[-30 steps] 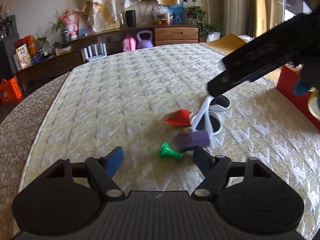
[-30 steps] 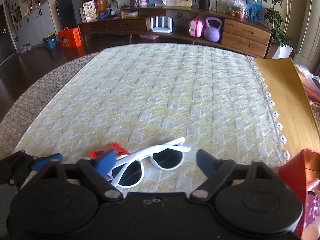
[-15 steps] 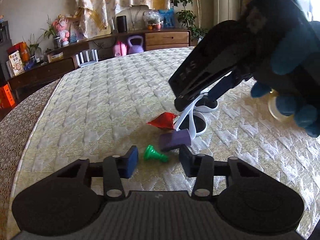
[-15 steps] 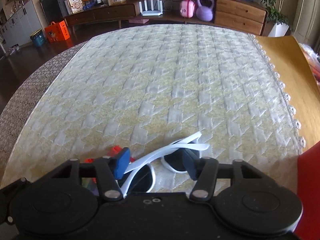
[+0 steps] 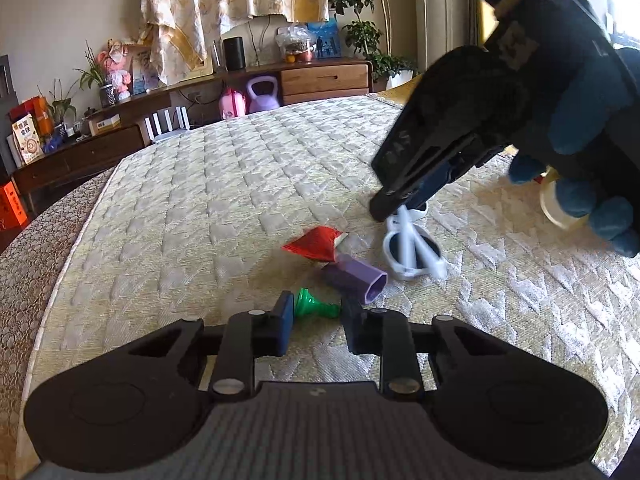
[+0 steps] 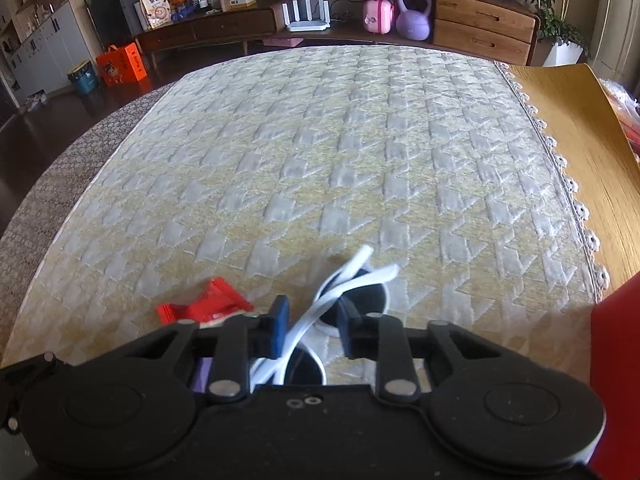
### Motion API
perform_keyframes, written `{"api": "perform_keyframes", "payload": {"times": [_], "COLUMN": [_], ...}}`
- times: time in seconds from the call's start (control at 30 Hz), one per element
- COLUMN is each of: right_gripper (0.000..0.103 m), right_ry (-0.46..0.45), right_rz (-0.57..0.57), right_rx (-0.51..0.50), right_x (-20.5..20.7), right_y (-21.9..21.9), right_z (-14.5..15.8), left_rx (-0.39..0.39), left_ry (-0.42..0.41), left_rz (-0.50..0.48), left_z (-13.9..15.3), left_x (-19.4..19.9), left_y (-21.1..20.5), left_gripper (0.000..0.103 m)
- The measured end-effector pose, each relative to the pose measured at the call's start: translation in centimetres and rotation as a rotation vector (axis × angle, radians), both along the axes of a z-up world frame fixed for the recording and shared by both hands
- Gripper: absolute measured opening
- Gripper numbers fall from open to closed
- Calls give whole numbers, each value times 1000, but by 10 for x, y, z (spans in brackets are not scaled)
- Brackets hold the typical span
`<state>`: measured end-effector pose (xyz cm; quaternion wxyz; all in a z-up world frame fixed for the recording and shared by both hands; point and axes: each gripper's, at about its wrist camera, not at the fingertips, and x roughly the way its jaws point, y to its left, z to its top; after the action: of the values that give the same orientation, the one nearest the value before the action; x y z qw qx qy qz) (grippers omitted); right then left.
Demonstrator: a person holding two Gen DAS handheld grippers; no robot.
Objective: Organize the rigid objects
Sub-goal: 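Grasp the white sunglasses with the right gripper while the left gripper grasps the green pawn, then carry the sunglasses and green pawn over the red tin with both grippers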
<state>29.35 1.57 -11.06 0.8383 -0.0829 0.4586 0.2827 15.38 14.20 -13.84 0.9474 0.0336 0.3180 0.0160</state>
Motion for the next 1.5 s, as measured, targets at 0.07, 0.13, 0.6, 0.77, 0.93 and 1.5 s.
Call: {"api": "perform_keyframes", "payload": {"times": [0.07, 0.13, 0.6, 0.77, 0.93, 1.5], "right_gripper": [14, 8, 6, 6, 6, 6], "right_ry": [1, -5, -47, -34, -40, -166], "right_rz": [9, 17, 39, 25, 4, -154], "right_rx": [10, 14, 75, 113, 152, 190], "right_x": [-1, -4, -33, -47, -58, -64], "right_y": [-7, -13, -63, -88, -114, -218], "right_z": [0, 2, 24, 36, 53, 99], "left_rx": [0, 0, -63, -79, -77, -55], "left_ry": [2, 4, 43, 37, 17, -44], "left_rz": [5, 10, 76, 75, 40, -148], "left_z": [0, 1, 11, 23, 40, 90], "left_x": [0, 0, -5, -13, -17, -17], "left_y": [0, -1, 7, 3, -13, -101], "left_gripper": [25, 25, 25, 25, 25, 25]}}
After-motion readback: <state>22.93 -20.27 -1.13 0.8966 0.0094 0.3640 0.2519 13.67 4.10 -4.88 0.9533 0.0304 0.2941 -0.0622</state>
